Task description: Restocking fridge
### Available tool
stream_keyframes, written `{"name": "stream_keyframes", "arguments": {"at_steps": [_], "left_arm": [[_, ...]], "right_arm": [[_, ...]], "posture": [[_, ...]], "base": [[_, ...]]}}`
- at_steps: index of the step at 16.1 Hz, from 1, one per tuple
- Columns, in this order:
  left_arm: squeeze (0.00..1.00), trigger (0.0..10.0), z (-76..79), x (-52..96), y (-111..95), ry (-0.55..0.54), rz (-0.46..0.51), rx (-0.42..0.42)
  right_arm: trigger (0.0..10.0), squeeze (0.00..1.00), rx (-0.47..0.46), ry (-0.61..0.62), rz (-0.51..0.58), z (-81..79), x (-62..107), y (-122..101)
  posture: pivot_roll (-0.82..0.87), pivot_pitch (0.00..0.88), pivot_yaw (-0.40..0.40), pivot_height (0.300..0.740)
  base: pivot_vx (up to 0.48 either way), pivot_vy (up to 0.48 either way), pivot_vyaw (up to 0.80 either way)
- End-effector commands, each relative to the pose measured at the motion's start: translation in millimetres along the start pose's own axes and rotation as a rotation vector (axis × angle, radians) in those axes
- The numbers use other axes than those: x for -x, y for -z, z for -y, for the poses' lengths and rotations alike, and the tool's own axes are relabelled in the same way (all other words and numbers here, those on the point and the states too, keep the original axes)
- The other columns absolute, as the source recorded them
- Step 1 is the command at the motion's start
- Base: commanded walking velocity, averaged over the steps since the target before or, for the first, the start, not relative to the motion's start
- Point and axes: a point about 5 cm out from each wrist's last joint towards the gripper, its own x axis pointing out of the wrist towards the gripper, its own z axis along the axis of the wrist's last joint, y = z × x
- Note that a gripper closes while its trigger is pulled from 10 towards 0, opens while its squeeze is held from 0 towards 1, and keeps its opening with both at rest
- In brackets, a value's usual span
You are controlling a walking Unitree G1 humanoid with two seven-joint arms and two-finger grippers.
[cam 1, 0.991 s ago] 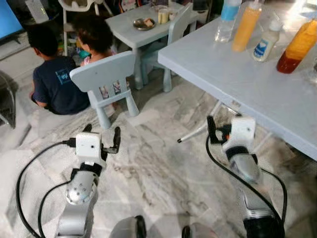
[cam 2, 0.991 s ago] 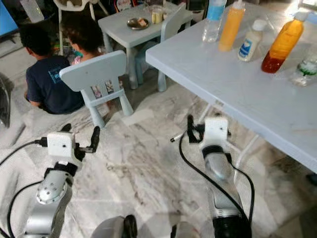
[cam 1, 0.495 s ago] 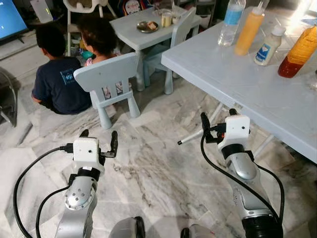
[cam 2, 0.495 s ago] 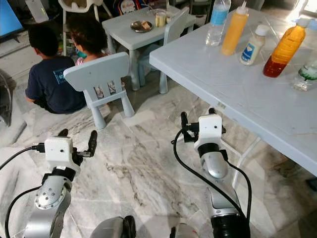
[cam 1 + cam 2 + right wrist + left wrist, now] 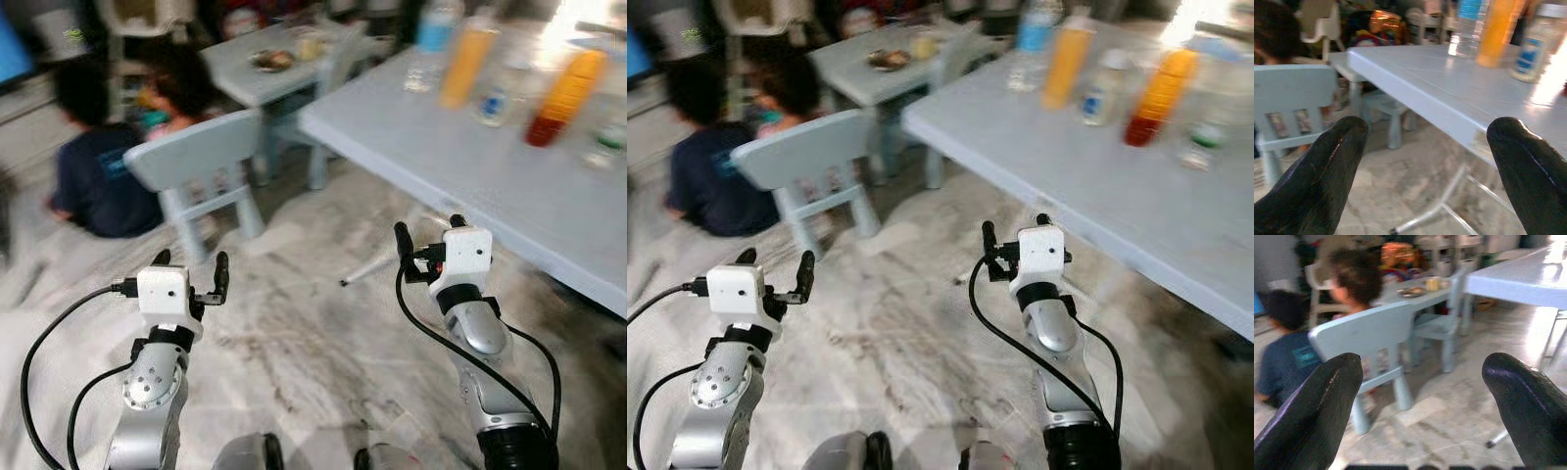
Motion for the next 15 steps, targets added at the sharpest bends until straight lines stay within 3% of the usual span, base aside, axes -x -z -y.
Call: {"name": "stream_keyframes", "arguments": {"at_steps": [1,8,15], "left_arm": [[0.0,10.0,-0.5,-2.5,-5.0,0.009,0.023,0.002],[0.0,10.0,3.6,-9.3,-10.1,0.026,0.042,0.004],[0.0,10.0,3.5,-11.7,-15.8,0.021,0.061,-0.001]], "right_arm": [[10.0,0.0,-0.002,0.008,-0.009,1.7,0.4,1.7],[10.0,0.0,0.012,-0.001,0.016,-0.4,-3.6,-2.8],[10.0,0.0,0.052,-0.037,0.063,-3.6,-9.1,-11.4]], "posture": [[-0.04,0.067,0.037,0.74],[-0.04,0.076,0.042,0.74],[-0.03,0.091,0.039,0.74]], "base": [[0.319,0.0,-0.8],[0.336,0.0,-0.8],[0.391,0.0,0.0]]}}
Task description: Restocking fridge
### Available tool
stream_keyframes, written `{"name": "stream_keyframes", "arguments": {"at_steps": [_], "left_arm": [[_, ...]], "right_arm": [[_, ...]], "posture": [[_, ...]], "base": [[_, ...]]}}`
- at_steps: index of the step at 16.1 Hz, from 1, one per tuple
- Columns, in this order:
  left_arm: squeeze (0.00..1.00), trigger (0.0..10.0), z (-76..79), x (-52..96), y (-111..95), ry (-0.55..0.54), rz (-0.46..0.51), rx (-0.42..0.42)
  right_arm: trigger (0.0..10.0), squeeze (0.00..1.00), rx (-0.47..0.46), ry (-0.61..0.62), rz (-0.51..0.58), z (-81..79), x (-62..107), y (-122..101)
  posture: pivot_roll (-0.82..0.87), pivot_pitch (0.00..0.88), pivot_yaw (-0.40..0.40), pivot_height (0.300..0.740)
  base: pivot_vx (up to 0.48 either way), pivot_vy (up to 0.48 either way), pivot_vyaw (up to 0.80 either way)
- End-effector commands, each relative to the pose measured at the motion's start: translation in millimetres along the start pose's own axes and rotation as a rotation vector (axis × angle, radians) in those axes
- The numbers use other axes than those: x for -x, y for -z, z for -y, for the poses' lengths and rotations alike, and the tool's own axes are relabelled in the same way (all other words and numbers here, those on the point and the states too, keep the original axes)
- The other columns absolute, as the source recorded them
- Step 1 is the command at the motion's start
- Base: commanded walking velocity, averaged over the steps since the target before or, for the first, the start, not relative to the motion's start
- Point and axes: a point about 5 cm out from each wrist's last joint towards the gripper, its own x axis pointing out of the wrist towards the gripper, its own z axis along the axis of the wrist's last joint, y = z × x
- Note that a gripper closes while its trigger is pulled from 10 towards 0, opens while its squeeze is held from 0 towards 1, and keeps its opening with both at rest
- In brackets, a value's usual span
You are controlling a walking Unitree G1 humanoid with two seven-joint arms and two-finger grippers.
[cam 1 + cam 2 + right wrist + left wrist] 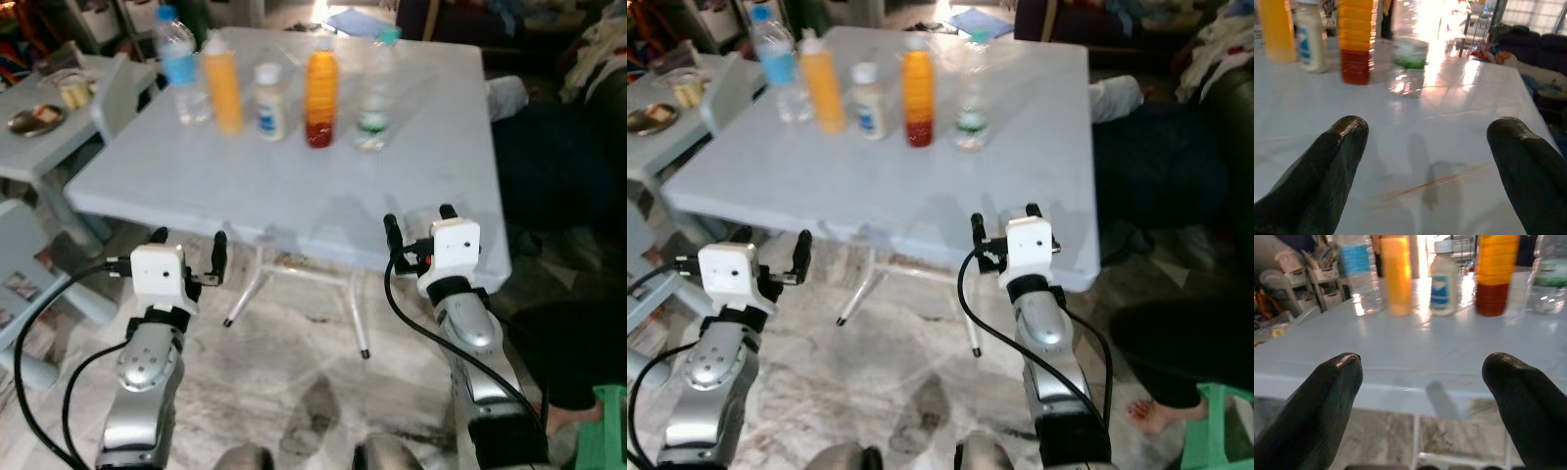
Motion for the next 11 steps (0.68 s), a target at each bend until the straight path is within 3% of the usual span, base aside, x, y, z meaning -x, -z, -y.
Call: {"name": "stream_keyframes", "arguments": {"at_steps": [1,3,9,11], "left_arm": [[0.0,10.0,1.7,1.6,-1.0,-0.004,-0.001,0.001],[0.0,10.0,3.5,1.2,-1.4,0.0,0.0,0.006],[0.0,10.0,5.8,-2.0,-1.8,0.013,0.002,0.005],[0.0,10.0,5.4,-2.8,-1.8,0.012,0.001,0.002]], "right_arm": [[10.0,0.0,0.005,-0.001,0.012,2.8,-1.8,-2.6],[10.0,0.0,0.018,-0.052,0.037,-2.4,-1.0,-6.0],[10.0,0.0,0.027,-0.036,0.035,-0.9,-0.3,-4.9],[10.0,0.0,0.022,-0.039,0.036,-2.2,-1.6,-4.6]], "posture": [[-0.03,0.091,0.039,0.74],[-0.04,0.091,0.043,0.74],[-0.05,0.088,0.044,0.74],[-0.04,0.089,0.042,0.74]], "base": [[0.48,0.0,0.0],[0.469,0.0,0.0],[0.465,0.0,0.0],[0.148,0.0,0.0]]}}
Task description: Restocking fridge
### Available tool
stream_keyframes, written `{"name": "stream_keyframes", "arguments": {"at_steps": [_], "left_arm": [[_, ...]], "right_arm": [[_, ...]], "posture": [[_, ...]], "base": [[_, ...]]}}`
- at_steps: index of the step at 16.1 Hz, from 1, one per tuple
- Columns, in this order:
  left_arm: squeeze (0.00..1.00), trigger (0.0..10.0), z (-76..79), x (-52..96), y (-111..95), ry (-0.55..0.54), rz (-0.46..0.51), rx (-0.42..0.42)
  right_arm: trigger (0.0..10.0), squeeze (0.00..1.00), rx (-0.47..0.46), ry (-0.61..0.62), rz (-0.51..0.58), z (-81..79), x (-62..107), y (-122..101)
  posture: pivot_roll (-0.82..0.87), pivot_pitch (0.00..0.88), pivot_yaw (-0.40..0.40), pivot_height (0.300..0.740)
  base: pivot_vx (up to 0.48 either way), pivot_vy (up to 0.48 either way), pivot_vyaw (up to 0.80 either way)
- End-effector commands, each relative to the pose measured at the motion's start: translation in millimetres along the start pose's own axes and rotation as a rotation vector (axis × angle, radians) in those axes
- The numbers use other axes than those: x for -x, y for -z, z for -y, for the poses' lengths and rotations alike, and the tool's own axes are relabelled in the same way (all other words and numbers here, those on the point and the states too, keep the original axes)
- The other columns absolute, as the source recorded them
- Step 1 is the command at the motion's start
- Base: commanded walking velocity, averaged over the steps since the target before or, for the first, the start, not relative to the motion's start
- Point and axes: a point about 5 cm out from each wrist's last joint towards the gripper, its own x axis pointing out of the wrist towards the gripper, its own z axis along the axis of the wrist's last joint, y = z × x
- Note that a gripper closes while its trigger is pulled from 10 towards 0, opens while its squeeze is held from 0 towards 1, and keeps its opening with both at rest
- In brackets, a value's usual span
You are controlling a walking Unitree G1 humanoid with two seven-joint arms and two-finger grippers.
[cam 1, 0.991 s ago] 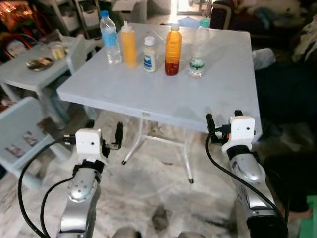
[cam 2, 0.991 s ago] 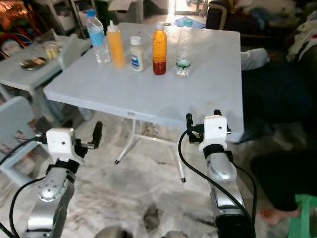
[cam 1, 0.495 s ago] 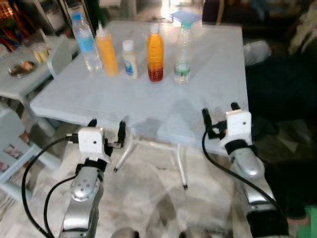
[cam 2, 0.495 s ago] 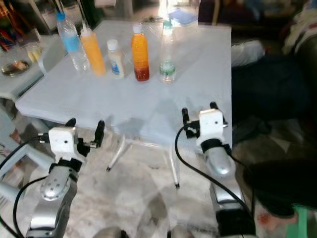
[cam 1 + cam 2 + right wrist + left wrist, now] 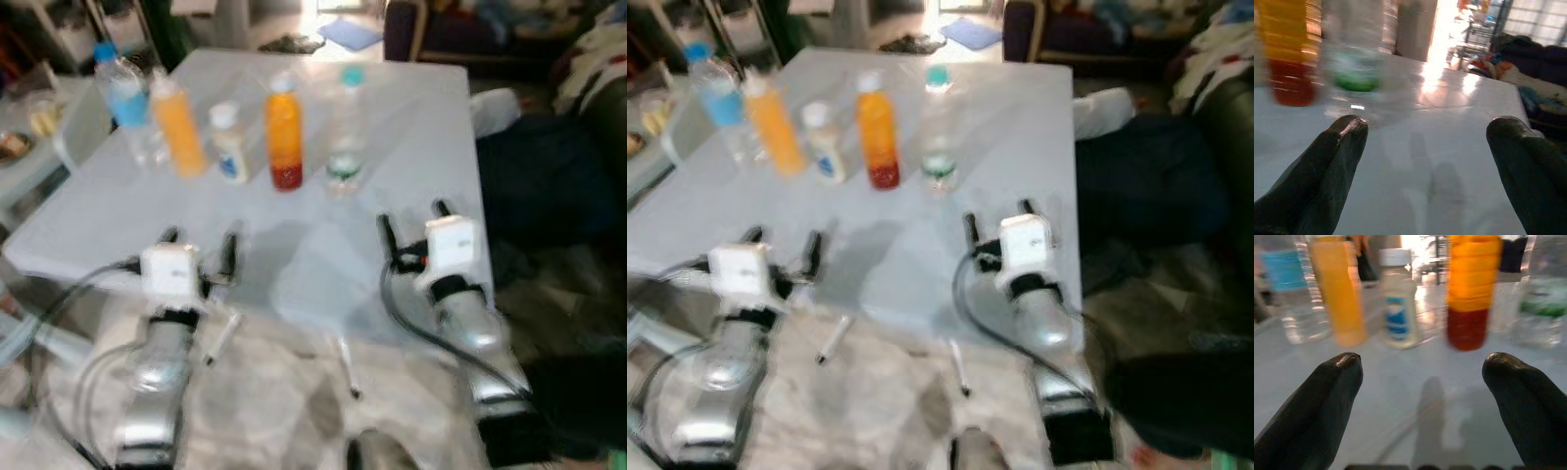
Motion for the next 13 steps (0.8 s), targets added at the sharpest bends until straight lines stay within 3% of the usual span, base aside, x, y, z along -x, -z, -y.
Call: {"name": "stream_keyframes", "arguments": {"at_steps": [1,6,13], "left_arm": [[0.0,10.0,-10.3,1.0,-1.4,-0.029,-0.002,-0.032],[0.0,10.0,-12.1,3.2,-0.2,-0.043,-0.007,-0.041],[0.0,10.0,-14.0,3.6,-1.2,-0.054,-0.005,-0.057]], "right_arm": [[10.0,0.0,-0.015,-0.013,0.028,-6.2,-3.2,-5.7],[10.0,0.0,-0.002,-0.074,0.065,-8.8,-12.5,-20.0],[10.0,0.0,0.081,-0.036,0.181,10.7,-28.8,-49.5]], "posture": [[-0.04,0.091,0.041,0.74],[-0.04,0.093,0.044,0.74],[-0.04,0.092,0.048,0.74]], "base": [[0.0,0.0,0.0],[0.0,0.0,0.0],[0.0,0.0,0.6]]}}
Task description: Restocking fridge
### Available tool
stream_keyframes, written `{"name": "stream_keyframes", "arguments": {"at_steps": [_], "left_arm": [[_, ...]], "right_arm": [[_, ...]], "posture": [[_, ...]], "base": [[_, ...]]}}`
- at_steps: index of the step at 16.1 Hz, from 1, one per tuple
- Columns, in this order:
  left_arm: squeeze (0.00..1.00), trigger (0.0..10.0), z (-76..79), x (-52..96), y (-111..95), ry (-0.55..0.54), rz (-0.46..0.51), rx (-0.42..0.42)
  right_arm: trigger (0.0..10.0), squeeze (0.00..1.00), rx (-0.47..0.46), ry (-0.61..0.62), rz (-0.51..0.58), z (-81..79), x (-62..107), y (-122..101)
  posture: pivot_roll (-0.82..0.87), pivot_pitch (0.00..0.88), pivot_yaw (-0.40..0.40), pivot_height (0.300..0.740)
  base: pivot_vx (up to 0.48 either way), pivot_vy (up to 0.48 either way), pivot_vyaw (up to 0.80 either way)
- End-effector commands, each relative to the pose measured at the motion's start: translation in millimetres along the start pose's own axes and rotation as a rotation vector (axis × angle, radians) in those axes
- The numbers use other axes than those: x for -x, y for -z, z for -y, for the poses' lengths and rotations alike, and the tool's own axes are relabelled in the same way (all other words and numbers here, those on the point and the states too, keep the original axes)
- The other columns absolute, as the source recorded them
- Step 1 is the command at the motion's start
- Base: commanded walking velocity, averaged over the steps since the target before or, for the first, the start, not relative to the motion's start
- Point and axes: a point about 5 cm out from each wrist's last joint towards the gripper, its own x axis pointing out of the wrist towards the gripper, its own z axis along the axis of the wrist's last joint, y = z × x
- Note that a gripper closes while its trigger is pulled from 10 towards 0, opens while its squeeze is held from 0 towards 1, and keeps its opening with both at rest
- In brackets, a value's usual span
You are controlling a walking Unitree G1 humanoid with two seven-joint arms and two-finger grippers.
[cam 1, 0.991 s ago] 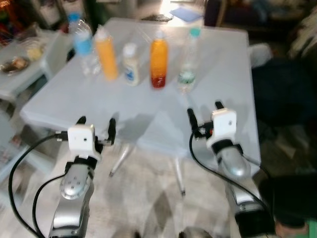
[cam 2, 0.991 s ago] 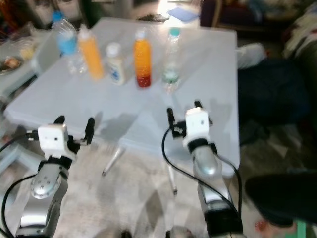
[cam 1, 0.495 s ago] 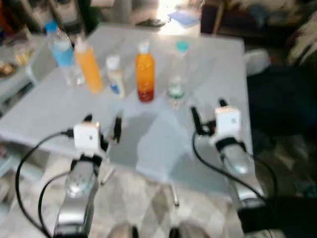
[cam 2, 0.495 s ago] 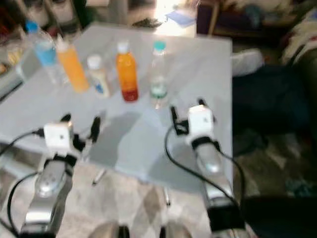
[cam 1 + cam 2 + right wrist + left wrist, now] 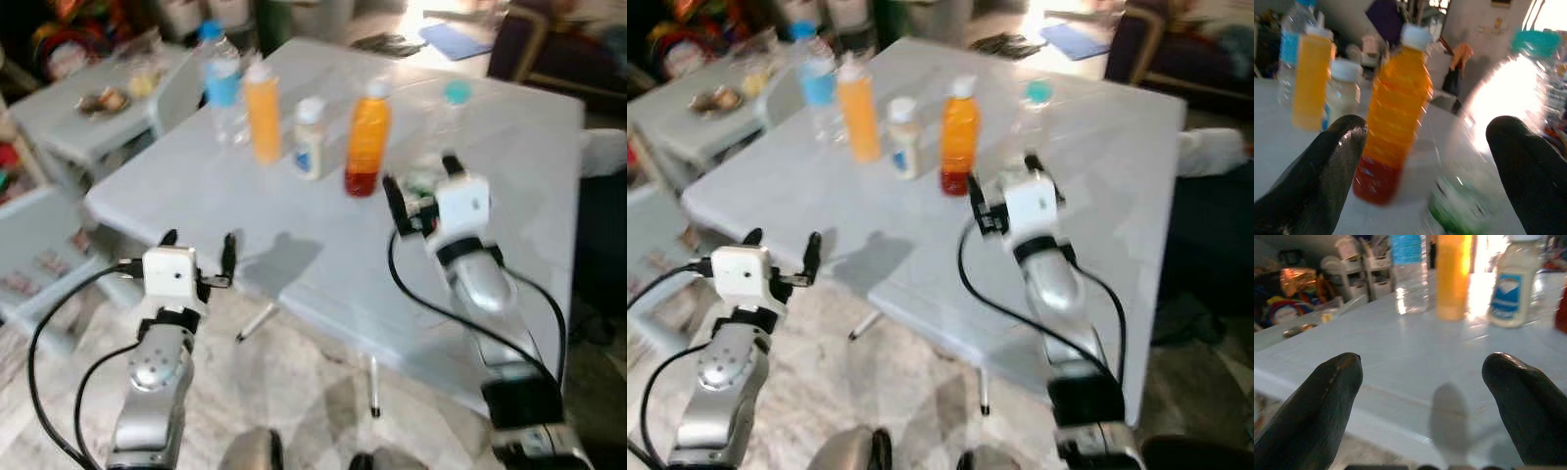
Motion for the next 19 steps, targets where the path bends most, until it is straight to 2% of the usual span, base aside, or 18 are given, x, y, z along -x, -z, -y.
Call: {"name": "stream_keyframes", "arguments": {"at_steps": [1,4,6,9,12,16,18,19], "left_arm": [[0.0,10.0,-1.1,-0.2,-2.8,-0.005,0.008,-0.012],[0.0,10.0,-0.5,0.2,-2.8,-0.004,0.008,-0.011],[0.0,10.0,-0.3,0.1,-2.6,-0.003,0.008,-0.011],[0.0,10.0,-0.1,-0.6,-2.0,0.0,0.007,-0.012],[0.0,10.0,0.9,-0.4,-1.1,0.009,0.005,-0.01],[0.0,10.0,0.7,0.2,-0.3,0.01,0.0,-0.012],[0.0,10.0,0.6,2.0,0.9,0.017,-0.007,-0.015],[0.0,10.0,0.2,2.2,0.9,0.016,-0.008,-0.016]], "right_arm": [[10.0,0.0,0.002,0.022,0.004,5.3,2.2,-1.1],[10.0,0.0,-0.005,0.009,0.003,-0.7,7.1,-0.4],[10.0,0.0,0.029,0.015,0.035,-1.9,6.6,-7.2],[10.0,0.0,0.104,0.083,0.093,8.7,0.1,-22.7],[10.0,0.0,0.155,0.151,0.138,29.9,-15.1,-39.1],[10.0,0.0,0.136,0.13,0.13,38.2,-28.8,-41.3],[10.0,0.0,0.036,0.155,0.095,46.0,-41.1,-40.1],[10.0,0.0,0.046,0.136,0.107,45.7,-46.5,-43.4]], "posture": [[-0.04,0.092,0.048,0.74],[-0.04,0.094,0.045,0.74],[-0.04,0.095,0.045,0.74],[-0.04,0.093,0.046,0.74],[-0.05,0.097,0.05,0.74],[-0.04,0.104,0.055,0.74],[-0.03,0.108,0.059,0.74],[-0.02,0.111,0.061,0.74]], "base": [[0.0,0.0,0.0],[0.0,0.0,0.0],[0.0,0.0,0.0],[0.0,0.0,0.0],[0.0,0.0,0.0],[0.0,0.0,0.0],[0.0,0.0,0.0],[0.0,0.0,0.0]]}}
